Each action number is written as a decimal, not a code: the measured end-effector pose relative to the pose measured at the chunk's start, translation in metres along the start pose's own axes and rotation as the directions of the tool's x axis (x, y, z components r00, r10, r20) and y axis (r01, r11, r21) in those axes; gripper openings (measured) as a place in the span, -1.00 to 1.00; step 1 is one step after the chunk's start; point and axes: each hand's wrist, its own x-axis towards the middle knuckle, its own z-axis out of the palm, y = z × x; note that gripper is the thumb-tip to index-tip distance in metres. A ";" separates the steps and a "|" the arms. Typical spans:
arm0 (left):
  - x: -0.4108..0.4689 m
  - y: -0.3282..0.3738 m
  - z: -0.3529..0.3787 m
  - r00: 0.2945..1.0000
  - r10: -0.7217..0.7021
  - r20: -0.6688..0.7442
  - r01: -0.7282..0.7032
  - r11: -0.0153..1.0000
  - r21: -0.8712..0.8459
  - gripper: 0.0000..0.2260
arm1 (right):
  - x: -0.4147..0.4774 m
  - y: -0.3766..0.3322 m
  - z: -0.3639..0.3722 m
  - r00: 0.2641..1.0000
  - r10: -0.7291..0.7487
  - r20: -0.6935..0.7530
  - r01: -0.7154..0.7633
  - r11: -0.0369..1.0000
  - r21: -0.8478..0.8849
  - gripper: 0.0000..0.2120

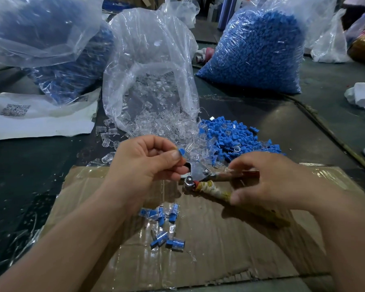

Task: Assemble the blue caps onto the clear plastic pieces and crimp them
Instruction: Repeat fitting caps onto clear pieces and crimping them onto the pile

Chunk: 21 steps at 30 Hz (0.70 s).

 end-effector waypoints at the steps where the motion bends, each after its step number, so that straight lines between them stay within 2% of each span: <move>1: 0.000 0.000 0.000 1.000 0.000 -0.005 0.000 1.000 -0.002 -0.90 | 0.001 0.000 0.003 0.998 -0.010 0.058 0.013 0.998 -0.054 -0.20; 3: 0.001 0.001 -0.001 1.000 -0.003 -0.011 0.003 1.000 -0.016 -0.88 | 0.004 -0.001 0.012 0.993 -0.054 0.103 0.069 0.987 -0.143 -0.13; 5: 0.001 0.001 -0.001 1.000 -0.009 -0.007 0.008 1.000 -0.027 -0.88 | 0.005 -0.002 0.013 0.993 -0.074 0.088 0.088 0.982 -0.168 -0.17; 9: 0.002 0.000 -0.003 1.000 -0.003 0.000 0.003 1.000 -0.017 -0.88 | 0.006 -0.003 0.008 0.997 -0.070 0.018 0.072 0.992 -0.107 -0.47; 13: 0.002 0.000 -0.003 1.000 -0.007 0.009 0.008 1.000 -0.019 -0.90 | 0.007 -0.007 0.012 0.996 -0.085 -0.014 0.079 0.971 -0.224 -0.72; 15: 0.003 -0.002 -0.004 1.000 -0.009 0.000 0.009 1.000 -0.024 -0.93 | 0.009 -0.008 0.015 0.994 -0.093 -0.052 0.078 0.967 -0.244 -0.79; 21: 0.003 -0.003 -0.004 0.999 0.033 -0.018 -0.033 0.999 -0.038 -0.92 | 0.011 -0.007 0.020 0.970 -0.071 -0.234 0.013 0.971 -0.240 -0.85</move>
